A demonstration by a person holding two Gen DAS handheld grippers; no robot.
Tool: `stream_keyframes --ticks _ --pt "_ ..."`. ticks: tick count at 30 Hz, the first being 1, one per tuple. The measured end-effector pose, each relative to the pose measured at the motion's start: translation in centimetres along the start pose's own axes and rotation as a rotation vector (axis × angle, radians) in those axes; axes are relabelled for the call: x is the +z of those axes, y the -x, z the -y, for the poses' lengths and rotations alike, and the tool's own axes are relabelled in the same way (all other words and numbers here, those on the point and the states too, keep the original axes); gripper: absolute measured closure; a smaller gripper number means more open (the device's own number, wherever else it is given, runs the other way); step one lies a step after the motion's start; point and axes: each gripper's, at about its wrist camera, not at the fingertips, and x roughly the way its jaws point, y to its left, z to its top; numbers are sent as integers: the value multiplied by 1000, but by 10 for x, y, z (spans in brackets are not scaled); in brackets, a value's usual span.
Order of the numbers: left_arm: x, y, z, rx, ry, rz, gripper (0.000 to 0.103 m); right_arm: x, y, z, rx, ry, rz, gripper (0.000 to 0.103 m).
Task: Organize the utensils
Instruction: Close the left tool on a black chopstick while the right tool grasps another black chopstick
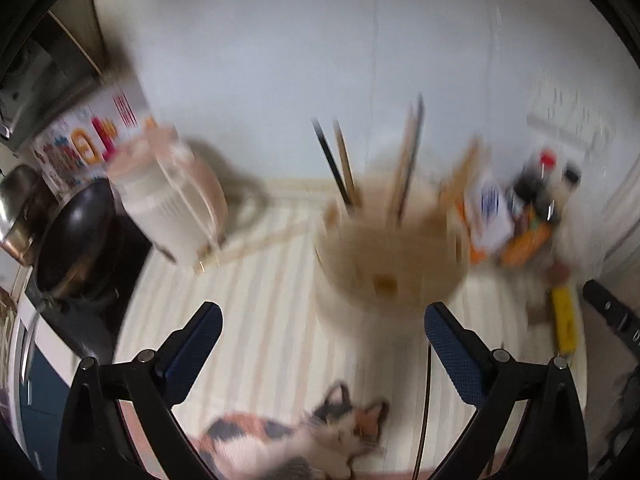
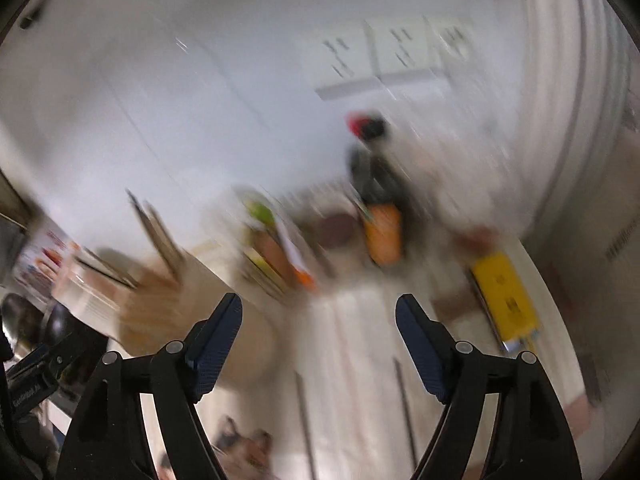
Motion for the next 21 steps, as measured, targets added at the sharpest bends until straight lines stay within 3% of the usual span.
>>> stream_keyframes --ticks 3,5,7,9,11,16,18,20,21 --pt "-32 -31 25 -22 -35 -95 0 -21 -19 25 -42 2 -91 24" --pt "-55 -55 46 -50 -61 -167 0 -38 -37 43 -72 7 -173 34" --pt "-74 -77 64 -70 -79 -237 2 -53 -56 58 -94 9 -252 56" --pt "-92 -99 81 -87 -96 -309 7 -70 -78 77 -123 16 -327 63" --pt "-109 -118 97 -104 -118 -375 24 -81 -94 88 -142 21 -380 63" --pt "-131 -148 128 -104 -170 -449 44 -101 -126 105 -134 25 -498 63" --pt "-137 -155 136 -94 -183 -467 59 -107 -134 107 -129 31 -532 63" --pt "-141 -160 138 -85 -185 -482 82 -111 -140 104 -127 47 -551 63" --pt "-143 -162 138 -86 -181 -483 86 -113 -141 104 -129 53 -556 63"
